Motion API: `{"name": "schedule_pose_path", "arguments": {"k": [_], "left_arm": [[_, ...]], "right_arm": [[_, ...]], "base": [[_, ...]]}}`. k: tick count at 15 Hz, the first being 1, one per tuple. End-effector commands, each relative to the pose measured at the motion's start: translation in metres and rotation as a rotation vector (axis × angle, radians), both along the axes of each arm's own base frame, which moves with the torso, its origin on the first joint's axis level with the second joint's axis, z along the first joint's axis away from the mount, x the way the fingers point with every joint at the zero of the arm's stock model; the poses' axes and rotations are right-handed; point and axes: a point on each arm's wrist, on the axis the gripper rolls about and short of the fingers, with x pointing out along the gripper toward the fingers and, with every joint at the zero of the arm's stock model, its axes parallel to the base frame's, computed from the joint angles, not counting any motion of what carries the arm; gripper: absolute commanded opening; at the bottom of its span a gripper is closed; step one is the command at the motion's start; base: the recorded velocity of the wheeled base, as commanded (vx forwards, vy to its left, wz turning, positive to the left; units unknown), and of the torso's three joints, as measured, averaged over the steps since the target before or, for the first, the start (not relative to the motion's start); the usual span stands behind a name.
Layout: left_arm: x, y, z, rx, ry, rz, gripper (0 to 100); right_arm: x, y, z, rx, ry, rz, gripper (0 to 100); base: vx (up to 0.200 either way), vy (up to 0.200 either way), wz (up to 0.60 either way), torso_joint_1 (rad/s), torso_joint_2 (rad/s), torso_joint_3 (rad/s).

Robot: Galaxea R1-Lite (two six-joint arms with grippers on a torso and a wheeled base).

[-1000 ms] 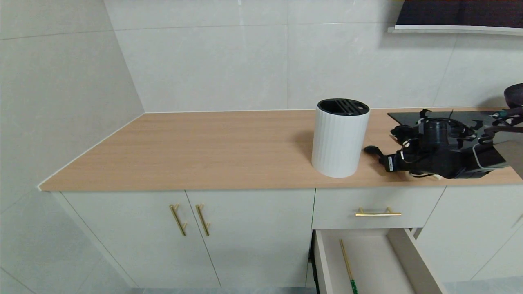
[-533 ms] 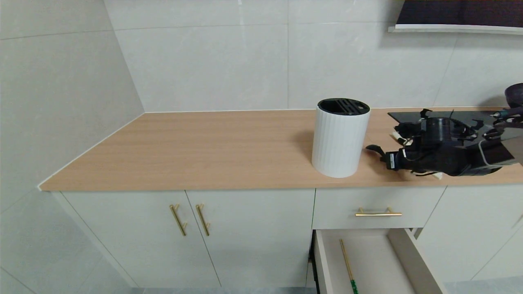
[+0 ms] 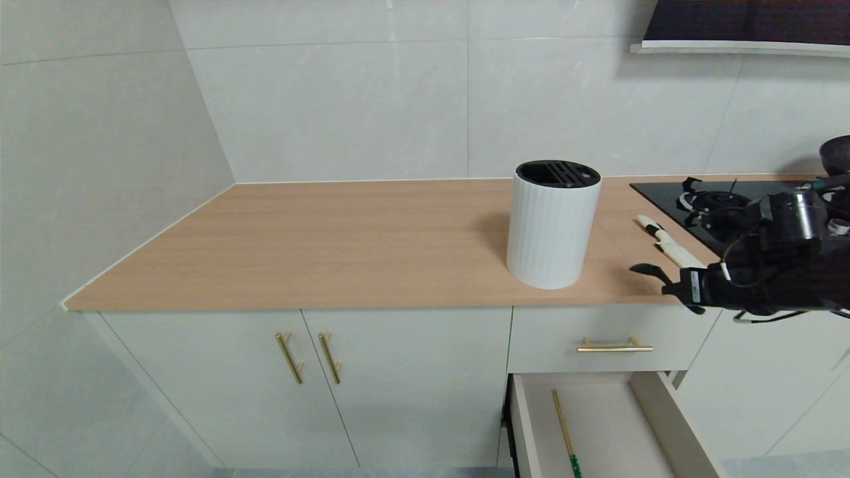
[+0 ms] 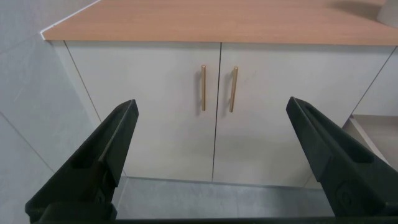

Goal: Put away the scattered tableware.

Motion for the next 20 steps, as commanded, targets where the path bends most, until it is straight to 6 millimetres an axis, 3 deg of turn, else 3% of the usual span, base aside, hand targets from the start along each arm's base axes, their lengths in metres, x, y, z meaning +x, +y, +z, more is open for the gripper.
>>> {"name": "schedule_pose_path", "arguments": {"k": [1,3,5,10,20], "left_arm": [[0.0,0.0,0.0,0.0,0.0,0.001,100],[0.0,0.0,0.0,0.0,0.0,0.001,100],[0.0,0.0,0.0,0.0,0.0,0.001,100],[0.0,0.0,0.0,0.0,-0.001,0.001,100],[0.0,0.0,0.0,0.0,-0.001,0.001,100]], "right_arm": [[-0.066,0.013,0.004,-0.006,0.031,0.045,0],[-0.091,0.019,-0.005,-0.006,0.067,0.072,0],[-0.097,0.018,-0.017,-0.005,0.118,0.073,0],[-0.078,0.02,-0.049,-0.02,0.213,0.058,0],[-0.074,0.02,-0.06,-0.023,0.222,0.06,0]], "base": [[0.0,0.0,0.0,0.0,0.0,0.0],[0.0,0.0,0.0,0.0,0.0,0.0],[0.0,0.0,0.0,0.0,0.0,0.0],[0.0,0.0,0.0,-0.008,0.01,0.013],[0.0,0.0,0.0,-0.163,0.45,0.277]]}}
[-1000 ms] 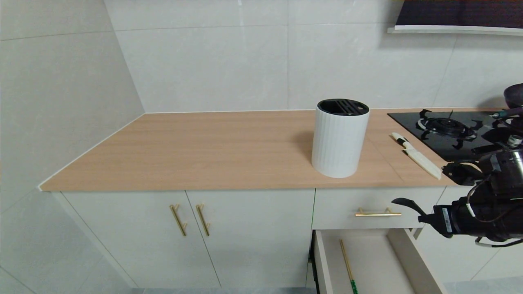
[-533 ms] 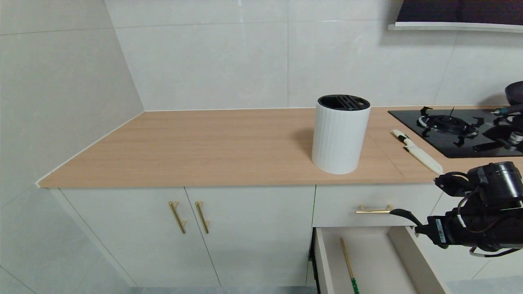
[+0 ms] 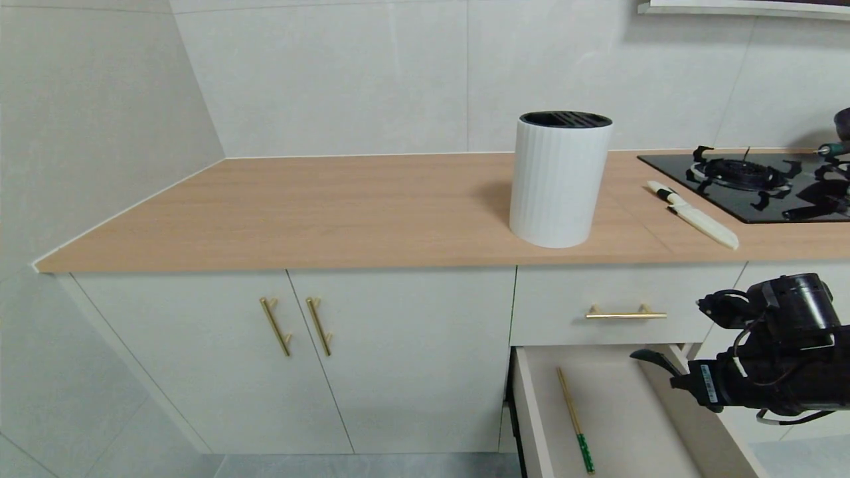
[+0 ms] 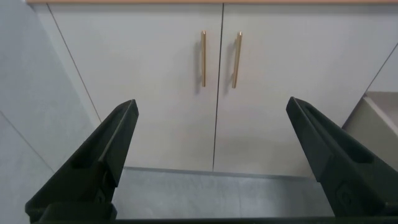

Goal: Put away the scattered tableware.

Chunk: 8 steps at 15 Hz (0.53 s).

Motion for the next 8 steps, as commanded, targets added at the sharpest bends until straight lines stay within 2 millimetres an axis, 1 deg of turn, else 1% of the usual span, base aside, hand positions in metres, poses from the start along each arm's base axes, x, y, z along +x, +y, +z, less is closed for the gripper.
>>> {"name": "schedule_pose_path", "arguments": {"k": [1,4,8], "left_arm": [[0.0,0.0,0.0001,0.0,-0.001,0.001,100],[-0.0001,0.0,0.0005,0.0,-0.003,0.001,100],[0.0,0.0,0.0001,0.0,-0.001,0.001,100]], "right_arm": [[0.0025,0.0003,-0.0072,-0.003,0.024,0.001,0],[0.0042,-0.0006,-0.012,-0.039,0.04,-0.029,0],[0.0051,-0.0005,-0.0123,-0.04,0.035,-0.03,0]], "base": [[0.0,0.0,0.0,-0.159,0.48,0.305],[0.0,0.0,0.0,-0.144,0.46,0.317],[0.0,0.0,0.0,-0.111,0.46,0.344]]}}
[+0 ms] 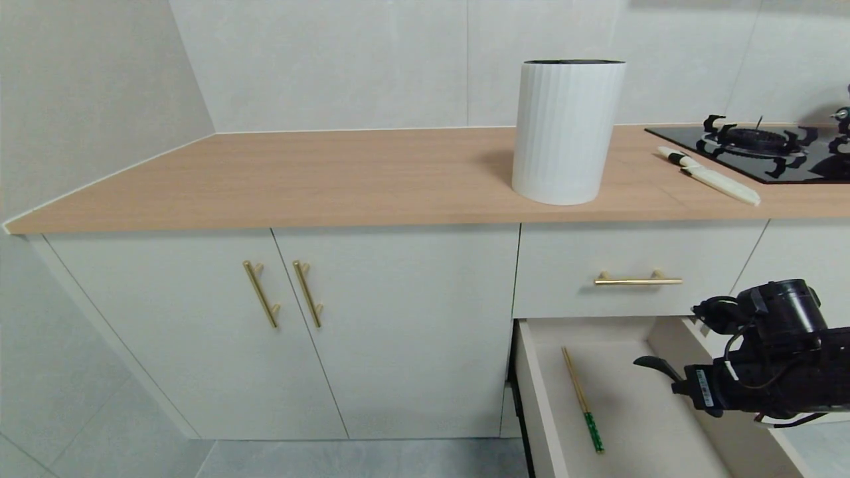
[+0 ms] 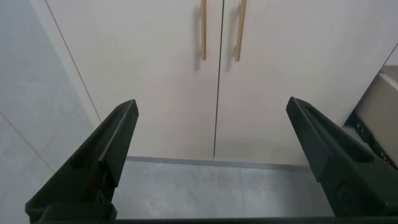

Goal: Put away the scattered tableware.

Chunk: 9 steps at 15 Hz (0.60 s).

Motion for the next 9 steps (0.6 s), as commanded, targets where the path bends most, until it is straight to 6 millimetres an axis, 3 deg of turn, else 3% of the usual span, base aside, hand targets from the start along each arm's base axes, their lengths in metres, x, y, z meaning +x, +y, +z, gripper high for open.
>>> {"name": "schedule_pose_path", "arguments": {"k": [1,5,9], "left_arm": [[0.0,0.0,0.0,0.0,-0.002,0.001,100],[0.0,0.0,0.0,0.0,-0.002,0.001,100],[0.0,0.0,0.0,0.0,-0.002,0.001,100]], "right_arm": [[0.001,0.0,-0.002,0.0,0.002,0.0,0],[0.002,0.0,-0.005,0.0,0.012,0.0,0],[0.013,0.001,-0.008,0.003,-0.042,0.0,0]], "base": [[0.0,0.0,0.0,-0.085,0.45,0.369],[0.0,0.0,0.0,-0.043,0.4,0.349],[0.0,0.0,0.0,-0.008,0.08,0.07]]}}
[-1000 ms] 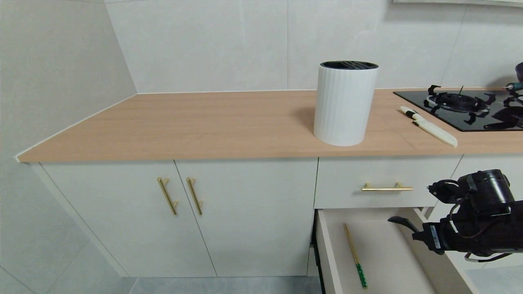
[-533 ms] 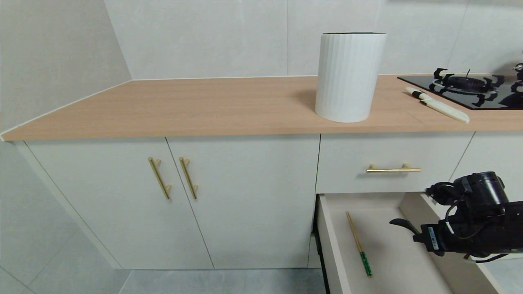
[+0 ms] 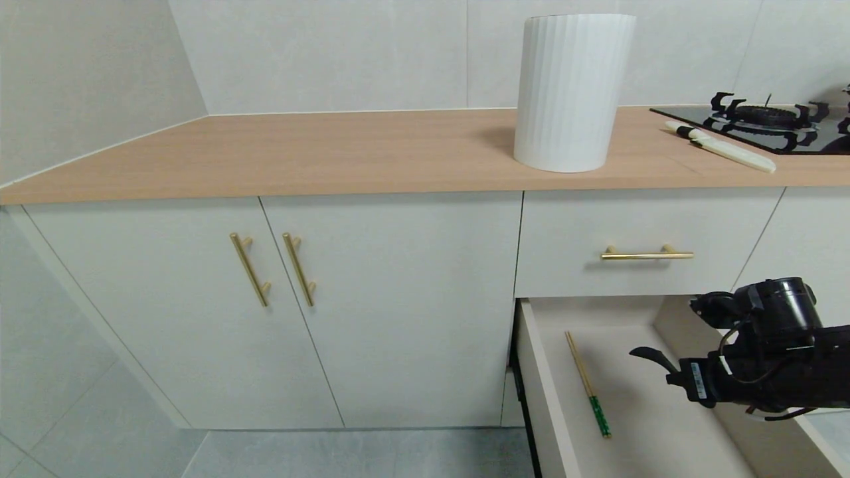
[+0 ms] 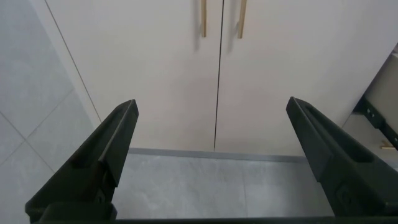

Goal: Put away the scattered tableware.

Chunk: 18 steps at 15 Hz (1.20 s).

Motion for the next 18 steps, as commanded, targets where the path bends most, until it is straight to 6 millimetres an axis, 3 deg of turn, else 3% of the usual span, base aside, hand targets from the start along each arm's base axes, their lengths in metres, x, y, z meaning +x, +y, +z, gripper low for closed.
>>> {"name": "schedule_pose_path", "arguments": {"k": [1,4,5,6,7,14,18], "left_arm": [[0.0,0.0,0.0,0.0,-0.001,0.001,100],[0.0,0.0,0.0,0.0,0.001,0.001,100],[0.0,0.0,0.0,0.0,0.001,0.001,100],[0.0,0.0,0.0,0.0,-0.001,0.001,100],[0.0,0.0,0.0,0.0,0.001,0.001,100],[0.0,0.0,0.0,0.0,0.001,0.001,100],[0.0,0.0,0.0,0.0,-0.001,0.001,100]], "right_arm": [[0.011,0.001,-0.01,-0.002,-0.005,0.002,0],[0.032,0.016,-0.035,-0.041,0.021,0.028,0],[0.032,0.016,-0.035,-0.041,0.021,0.028,0],[0.047,0.017,-0.062,-0.115,0.079,-0.023,0],[0.052,0.017,-0.074,-0.139,0.101,-0.036,0],[0.067,0.017,-0.131,-0.218,0.111,-0.09,0],[0.07,0.017,-0.135,-0.228,0.087,-0.104,0]], "base": [[0.0,0.0,0.0,0.0,0.0,0.0],[0.0,0.0,0.0,0.0,0.0,0.0],[0.0,0.0,0.0,0.0,0.0,0.0],[0.0,0.0,0.0,0.0,0.0,0.0],[0.0,0.0,0.0,0.0,0.0,0.0],[0.0,0.0,0.0,0.0,0.0,0.0],[0.0,0.0,0.0,0.0,0.0,0.0]]}}
